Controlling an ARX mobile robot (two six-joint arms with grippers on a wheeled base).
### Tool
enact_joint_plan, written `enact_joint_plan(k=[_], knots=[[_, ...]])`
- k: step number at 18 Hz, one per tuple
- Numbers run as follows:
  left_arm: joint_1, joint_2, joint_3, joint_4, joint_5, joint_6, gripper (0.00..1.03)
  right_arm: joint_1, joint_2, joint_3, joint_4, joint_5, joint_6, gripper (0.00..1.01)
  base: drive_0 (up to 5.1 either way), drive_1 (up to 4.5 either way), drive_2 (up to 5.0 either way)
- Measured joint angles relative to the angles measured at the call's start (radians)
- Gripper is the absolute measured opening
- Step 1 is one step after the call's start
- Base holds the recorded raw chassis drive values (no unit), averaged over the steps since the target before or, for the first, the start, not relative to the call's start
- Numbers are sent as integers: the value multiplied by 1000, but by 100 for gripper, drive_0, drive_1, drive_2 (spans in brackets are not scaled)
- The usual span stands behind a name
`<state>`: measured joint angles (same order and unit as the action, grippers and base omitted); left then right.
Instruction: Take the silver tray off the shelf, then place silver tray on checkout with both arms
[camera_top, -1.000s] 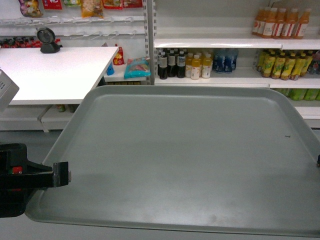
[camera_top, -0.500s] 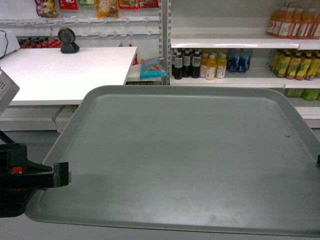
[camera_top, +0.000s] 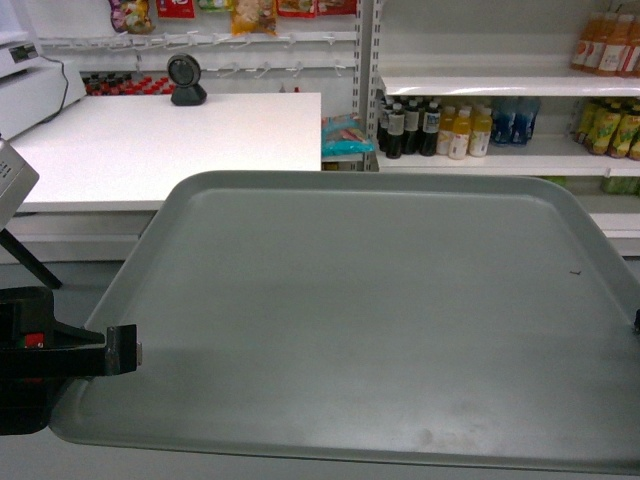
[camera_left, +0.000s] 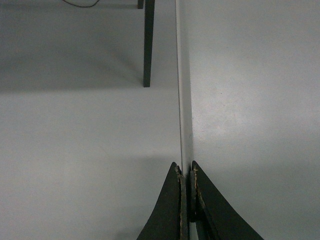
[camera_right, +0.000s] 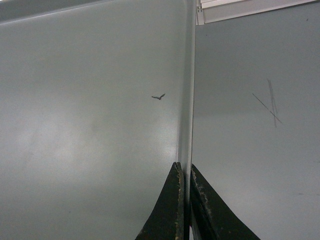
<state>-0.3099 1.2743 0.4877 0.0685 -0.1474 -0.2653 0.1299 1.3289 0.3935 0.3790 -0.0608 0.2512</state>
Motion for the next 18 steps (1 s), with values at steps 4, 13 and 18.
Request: enact_joint_plan(k=[4, 13, 18], knots=[[0, 0, 0, -1, -1, 1, 2, 0, 0, 0, -1, 0, 0, 3, -492, 248, 248], [0, 0, 0, 0, -2, 2, 2, 0, 0, 0, 2, 0, 0, 3, -501, 240, 240], [0, 0, 0, -2, -2, 2, 2, 0, 0, 0, 0, 0, 0, 3, -501, 240, 240]])
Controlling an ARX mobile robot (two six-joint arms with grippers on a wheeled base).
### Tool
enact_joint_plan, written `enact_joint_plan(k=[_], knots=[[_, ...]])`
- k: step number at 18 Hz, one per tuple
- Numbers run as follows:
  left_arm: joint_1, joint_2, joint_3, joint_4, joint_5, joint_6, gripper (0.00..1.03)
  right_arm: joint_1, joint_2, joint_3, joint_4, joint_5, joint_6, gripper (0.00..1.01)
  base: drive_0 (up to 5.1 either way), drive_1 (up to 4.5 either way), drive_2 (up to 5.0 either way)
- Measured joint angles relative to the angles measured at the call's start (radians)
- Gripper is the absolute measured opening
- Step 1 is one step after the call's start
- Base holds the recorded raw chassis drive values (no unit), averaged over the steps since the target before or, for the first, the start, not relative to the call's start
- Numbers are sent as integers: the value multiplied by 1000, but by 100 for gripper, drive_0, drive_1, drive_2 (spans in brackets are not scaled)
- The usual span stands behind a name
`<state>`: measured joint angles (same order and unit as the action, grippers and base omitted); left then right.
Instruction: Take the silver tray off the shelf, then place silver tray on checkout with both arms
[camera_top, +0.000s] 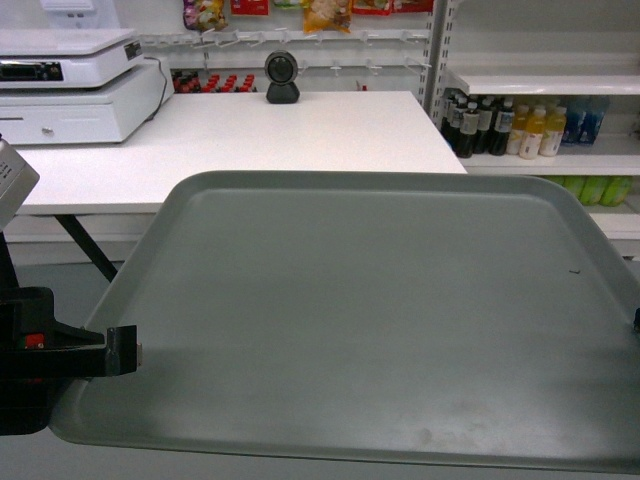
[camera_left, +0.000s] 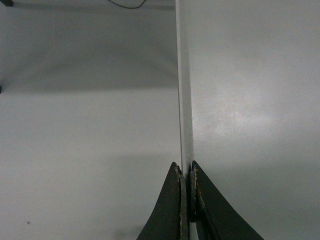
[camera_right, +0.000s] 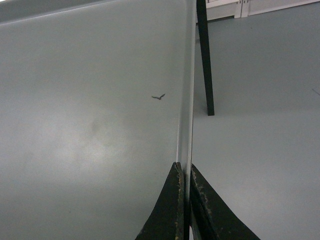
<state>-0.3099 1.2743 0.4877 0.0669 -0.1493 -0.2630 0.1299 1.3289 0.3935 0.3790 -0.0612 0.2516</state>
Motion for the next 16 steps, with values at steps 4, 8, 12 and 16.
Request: enact_joint_plan(k=[4, 8, 12, 16], knots=[[3, 0, 0, -2, -3, 0, 2, 1, 0, 0, 3, -3, 3, 3, 0, 0, 0], [2, -4, -1, 4, -3, 1, 2, 1, -1, 0, 3, -1, 3, 3, -4, 316, -324], [2, -3, -1, 1, -3, 1, 2, 1, 0, 0, 1, 0, 3, 3, 4, 433, -425], [2, -2, -1, 2, -3, 1, 2, 1, -2, 0, 0, -1, 3, 3, 6, 434, -421]])
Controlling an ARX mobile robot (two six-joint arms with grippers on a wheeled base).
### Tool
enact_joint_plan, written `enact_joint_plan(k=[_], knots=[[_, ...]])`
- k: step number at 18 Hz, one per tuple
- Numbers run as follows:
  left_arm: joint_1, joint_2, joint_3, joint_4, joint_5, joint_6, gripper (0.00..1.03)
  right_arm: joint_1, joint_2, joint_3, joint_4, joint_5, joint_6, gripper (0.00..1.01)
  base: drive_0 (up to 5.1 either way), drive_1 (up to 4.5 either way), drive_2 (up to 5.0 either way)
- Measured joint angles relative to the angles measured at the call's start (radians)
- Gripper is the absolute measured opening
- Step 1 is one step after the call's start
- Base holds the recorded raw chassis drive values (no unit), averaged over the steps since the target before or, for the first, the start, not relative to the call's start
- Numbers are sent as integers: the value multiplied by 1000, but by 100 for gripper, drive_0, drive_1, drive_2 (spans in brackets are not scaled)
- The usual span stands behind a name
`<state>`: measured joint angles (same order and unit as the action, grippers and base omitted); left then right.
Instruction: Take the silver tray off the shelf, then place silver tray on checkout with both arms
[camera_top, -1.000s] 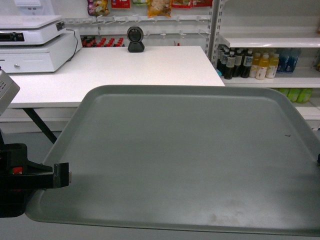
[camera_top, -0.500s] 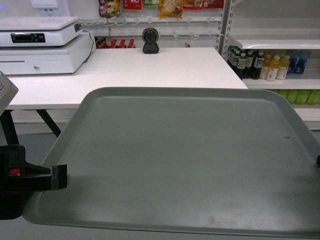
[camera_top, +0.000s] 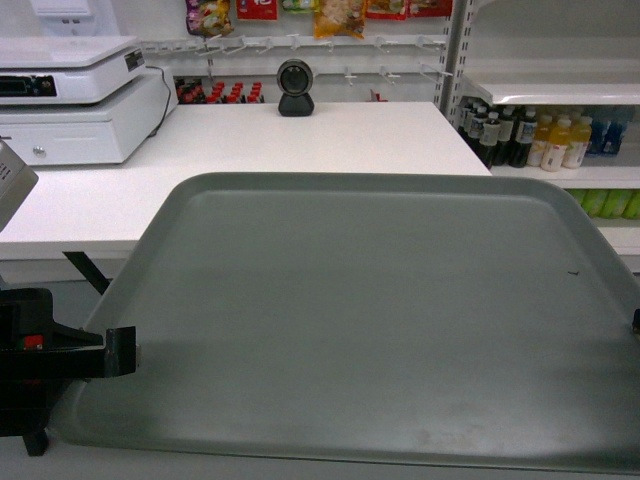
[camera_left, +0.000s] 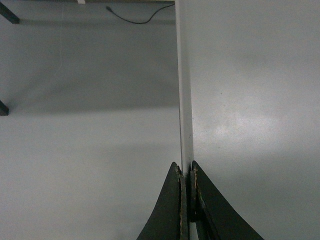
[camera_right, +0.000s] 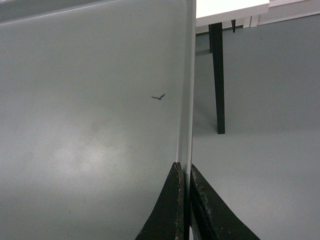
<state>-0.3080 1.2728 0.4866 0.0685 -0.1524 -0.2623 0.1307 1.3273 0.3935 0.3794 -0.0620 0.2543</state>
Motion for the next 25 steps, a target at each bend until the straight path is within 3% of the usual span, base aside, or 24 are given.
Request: enact_joint_plan(k=[25], knots=[[0, 0, 0, 3, 0, 0, 2, 0, 2, 0, 4, 0, 0, 3, -3, 422, -429]])
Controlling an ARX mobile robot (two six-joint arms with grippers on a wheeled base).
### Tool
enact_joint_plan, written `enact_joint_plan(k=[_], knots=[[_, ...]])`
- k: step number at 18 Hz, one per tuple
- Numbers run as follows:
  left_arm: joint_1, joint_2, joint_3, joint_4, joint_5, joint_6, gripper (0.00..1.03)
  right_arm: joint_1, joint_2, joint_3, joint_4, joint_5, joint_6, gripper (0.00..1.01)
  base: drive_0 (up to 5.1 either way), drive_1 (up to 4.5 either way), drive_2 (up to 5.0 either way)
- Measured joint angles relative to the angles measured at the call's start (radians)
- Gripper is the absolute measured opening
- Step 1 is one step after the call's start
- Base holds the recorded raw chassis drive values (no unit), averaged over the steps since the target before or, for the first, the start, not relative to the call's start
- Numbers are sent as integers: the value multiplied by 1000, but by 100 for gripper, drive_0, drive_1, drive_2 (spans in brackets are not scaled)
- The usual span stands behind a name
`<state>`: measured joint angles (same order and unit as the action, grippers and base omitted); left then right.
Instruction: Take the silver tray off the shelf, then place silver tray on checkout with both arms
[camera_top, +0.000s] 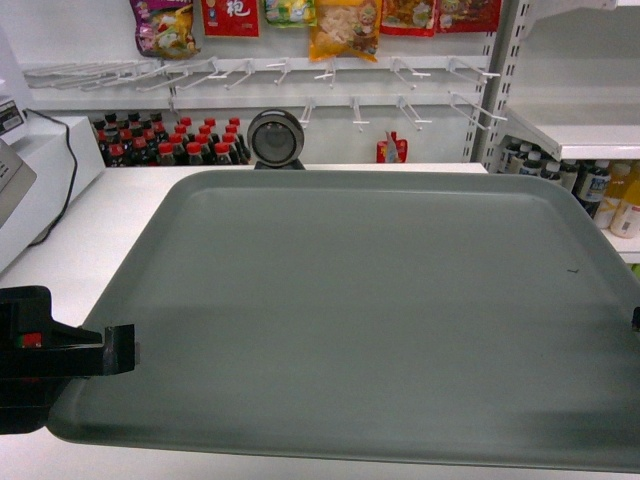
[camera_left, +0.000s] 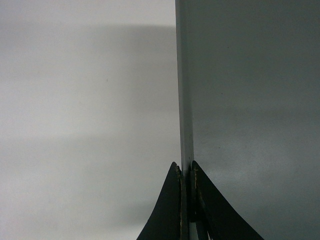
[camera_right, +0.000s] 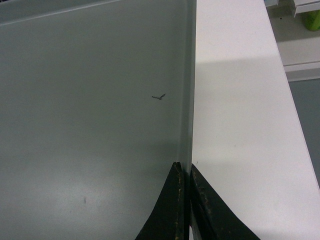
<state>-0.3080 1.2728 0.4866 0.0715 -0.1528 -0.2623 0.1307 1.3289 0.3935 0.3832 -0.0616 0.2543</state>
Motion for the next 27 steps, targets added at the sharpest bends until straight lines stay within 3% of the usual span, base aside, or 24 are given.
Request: enact_joint_plan(k=[3, 12, 14, 15, 18, 21, 24, 26, 27], knots=[[0, 0, 0, -3, 0, 0, 2, 0, 0, 0, -2, 0, 0, 3, 6, 430, -418], [0, 4, 1, 0, -3, -1, 2, 0, 0, 0, 4, -8, -2, 3, 0, 0, 0], [-19, 69, 8, 113, -167, -17, 2, -2, 54, 25, 113, -137, -41, 3, 0, 0, 0], [16, 157, 50, 150, -175, -7, 3, 34, 120, 80, 152, -138, -47, 3, 0, 0, 0], [72, 391, 180, 208, -125, 60, 3, 82, 341, 194, 209, -74, -50, 3, 0, 0, 0], [82, 592, 293, 240, -130, 112, 3, 101, 546, 303, 252, -15, -54, 3, 0, 0, 0], [64, 735, 345, 220, -139, 108, 3, 106, 691, 366, 222, 5, -41, 3, 0, 0, 0], [56, 775, 370, 188, -136, 63, 3, 106, 750, 377, 239, 27, -43, 3, 0, 0, 0], [54, 782, 386, 190, -147, 34, 12, 105, 763, 384, 236, 32, -53, 9, 0, 0, 0]])
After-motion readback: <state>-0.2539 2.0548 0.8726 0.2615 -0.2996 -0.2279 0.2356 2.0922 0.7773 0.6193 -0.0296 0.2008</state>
